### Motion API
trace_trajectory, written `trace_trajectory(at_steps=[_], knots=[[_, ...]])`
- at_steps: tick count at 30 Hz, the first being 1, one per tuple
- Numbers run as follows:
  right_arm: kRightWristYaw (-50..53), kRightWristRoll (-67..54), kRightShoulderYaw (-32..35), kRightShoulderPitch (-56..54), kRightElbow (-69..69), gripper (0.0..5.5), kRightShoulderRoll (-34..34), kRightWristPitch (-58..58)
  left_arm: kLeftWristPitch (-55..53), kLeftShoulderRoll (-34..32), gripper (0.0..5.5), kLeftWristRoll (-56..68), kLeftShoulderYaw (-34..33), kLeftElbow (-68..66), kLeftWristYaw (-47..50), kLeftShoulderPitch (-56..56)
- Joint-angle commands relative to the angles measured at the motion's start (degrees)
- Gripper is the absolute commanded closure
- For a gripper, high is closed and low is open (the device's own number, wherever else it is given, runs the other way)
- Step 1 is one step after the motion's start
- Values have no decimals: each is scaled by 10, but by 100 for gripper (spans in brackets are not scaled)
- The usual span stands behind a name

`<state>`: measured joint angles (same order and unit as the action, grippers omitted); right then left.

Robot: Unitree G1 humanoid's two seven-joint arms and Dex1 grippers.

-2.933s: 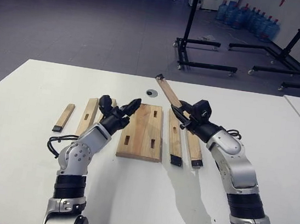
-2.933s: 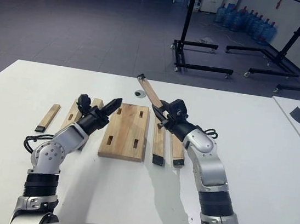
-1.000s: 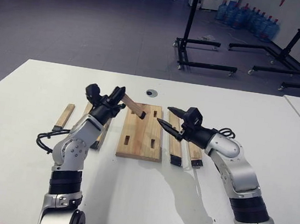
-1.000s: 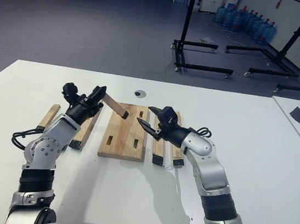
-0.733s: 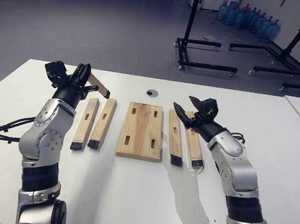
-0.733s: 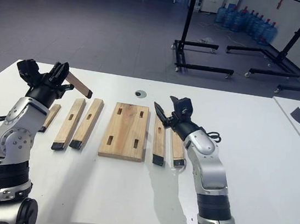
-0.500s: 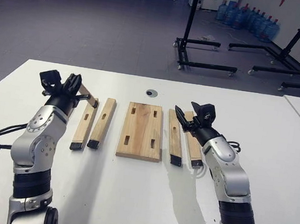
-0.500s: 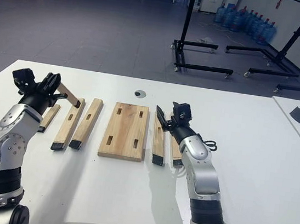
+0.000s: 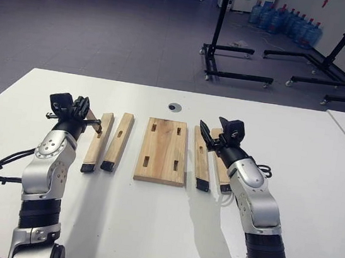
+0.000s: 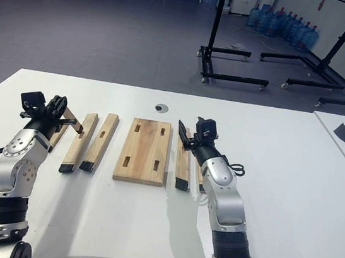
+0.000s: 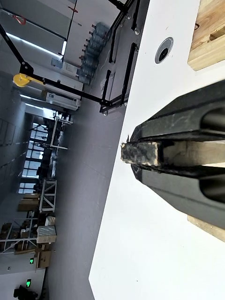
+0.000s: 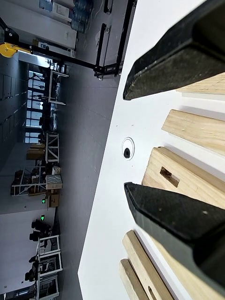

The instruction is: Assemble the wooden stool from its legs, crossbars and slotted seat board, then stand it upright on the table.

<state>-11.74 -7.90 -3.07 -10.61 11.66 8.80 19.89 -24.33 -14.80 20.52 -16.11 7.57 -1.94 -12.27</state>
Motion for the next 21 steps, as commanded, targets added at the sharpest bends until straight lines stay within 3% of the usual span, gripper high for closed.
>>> trace_trajectory(at_steps=[1,21], knots=[[-2,2,-1,0,-5,227,-2,0,9,1,511,-11,6,-25,-10,-9],[-10,4,7,-4,-5,227,4,3,13,6,511,-68,23,-32,-10,24]])
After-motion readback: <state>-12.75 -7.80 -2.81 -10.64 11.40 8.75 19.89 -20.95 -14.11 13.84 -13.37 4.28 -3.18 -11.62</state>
